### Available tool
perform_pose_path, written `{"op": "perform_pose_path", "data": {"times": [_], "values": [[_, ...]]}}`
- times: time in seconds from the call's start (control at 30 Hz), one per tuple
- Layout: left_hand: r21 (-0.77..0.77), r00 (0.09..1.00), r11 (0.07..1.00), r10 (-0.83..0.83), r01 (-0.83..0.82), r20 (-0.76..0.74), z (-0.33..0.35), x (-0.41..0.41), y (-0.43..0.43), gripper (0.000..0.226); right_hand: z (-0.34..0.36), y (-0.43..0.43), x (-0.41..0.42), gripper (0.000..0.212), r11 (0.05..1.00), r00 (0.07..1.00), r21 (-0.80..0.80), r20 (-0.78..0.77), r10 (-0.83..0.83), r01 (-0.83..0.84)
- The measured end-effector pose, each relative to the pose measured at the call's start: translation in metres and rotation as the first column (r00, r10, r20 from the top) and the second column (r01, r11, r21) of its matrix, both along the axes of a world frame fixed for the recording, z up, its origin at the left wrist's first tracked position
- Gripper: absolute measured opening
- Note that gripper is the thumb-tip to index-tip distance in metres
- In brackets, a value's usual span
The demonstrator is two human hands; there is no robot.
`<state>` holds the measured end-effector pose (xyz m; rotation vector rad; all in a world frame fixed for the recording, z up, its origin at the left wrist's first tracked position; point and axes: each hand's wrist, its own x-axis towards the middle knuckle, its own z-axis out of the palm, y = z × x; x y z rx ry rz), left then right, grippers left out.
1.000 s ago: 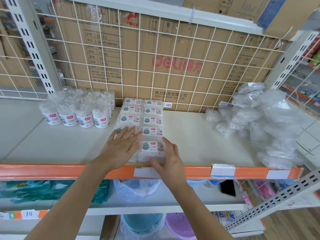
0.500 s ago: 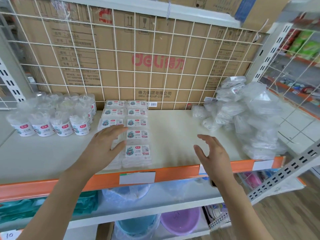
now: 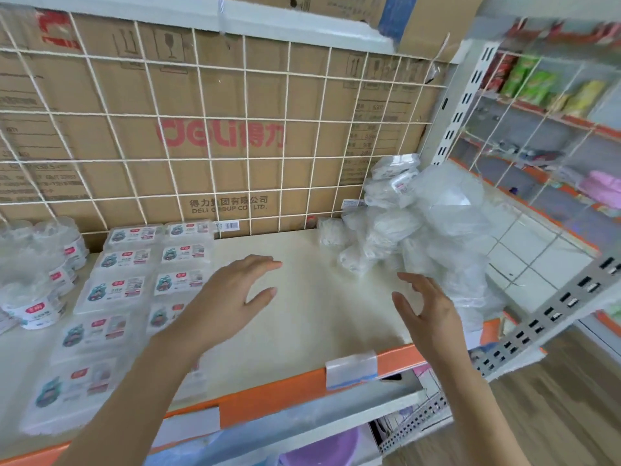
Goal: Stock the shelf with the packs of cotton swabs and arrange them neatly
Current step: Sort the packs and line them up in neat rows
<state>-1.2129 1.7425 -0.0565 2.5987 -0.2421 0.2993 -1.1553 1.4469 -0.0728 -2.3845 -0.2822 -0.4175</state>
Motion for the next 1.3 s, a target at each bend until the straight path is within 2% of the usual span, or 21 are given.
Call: {"op": "perform_pose_path", "data": {"times": [0.17,0.33,0.4,0.47,0.57,0.67,0.8,0.9,1.07,1.23,1.3], "values": [[-0.025,0.999,0.999,-0.045,0.045,-0.007,0.005,0.050,-0.029,0.075,0.020,-0.012,0.038,0.028,0.999,0.981,0.036,0.194,0.006,-0.013],[-0.113,0.997,0.991,-0.074,0.075,0.010,0.012,0.103,-0.065,0.075,0.041,-0.033,0.076,0.029,0.989,0.917,0.029,0.373,-0.143,0.143],[-0.150,0.995,0.983,-0.098,0.101,0.029,0.014,0.123,-0.084,0.070,0.040,-0.043,0.091,0.041,0.978,0.909,-0.010,0.371,-0.189,0.208],[-0.147,0.992,0.981,-0.123,0.127,0.036,0.014,0.144,-0.104,0.055,0.038,-0.050,0.104,0.057,0.967,0.917,-0.071,0.340,-0.208,0.246],[-0.123,0.992,0.985,-0.117,0.122,0.048,0.013,0.170,-0.131,0.055,0.038,-0.054,0.115,0.070,0.955,0.926,-0.115,0.300,-0.229,0.274],[-0.079,0.993,0.990,-0.114,0.115,0.014,0.008,0.191,-0.152,0.068,0.038,-0.053,0.121,0.071,0.948,0.919,-0.140,0.320,-0.231,0.287],[-0.044,0.998,0.997,-0.060,0.059,-0.021,0.001,0.199,-0.167,0.059,0.036,-0.055,0.126,0.058,0.946,0.911,-0.146,0.345,-0.226,0.289],[-0.104,0.997,0.991,-0.077,0.078,0.021,-0.002,0.196,-0.165,0.061,0.036,-0.056,0.126,0.051,0.953,0.911,-0.116,0.345,-0.224,0.279],[-0.228,0.995,0.969,-0.091,0.099,0.046,0.008,0.175,-0.150,0.082,0.036,-0.056,0.125,0.050,0.961,0.922,-0.084,0.317,-0.225,0.263],[-0.399,0.998,0.916,-0.059,0.045,-0.024,0.018,0.154,-0.127,0.072,0.042,-0.056,0.116,0.049,0.980,0.947,0.045,0.251,-0.201,0.196],[-0.570,0.995,0.821,-0.026,-0.037,-0.101,0.025,0.143,-0.121,0.060,0.047,-0.054,0.110,0.052,0.983,0.959,0.112,0.227,-0.169,0.147]]}}
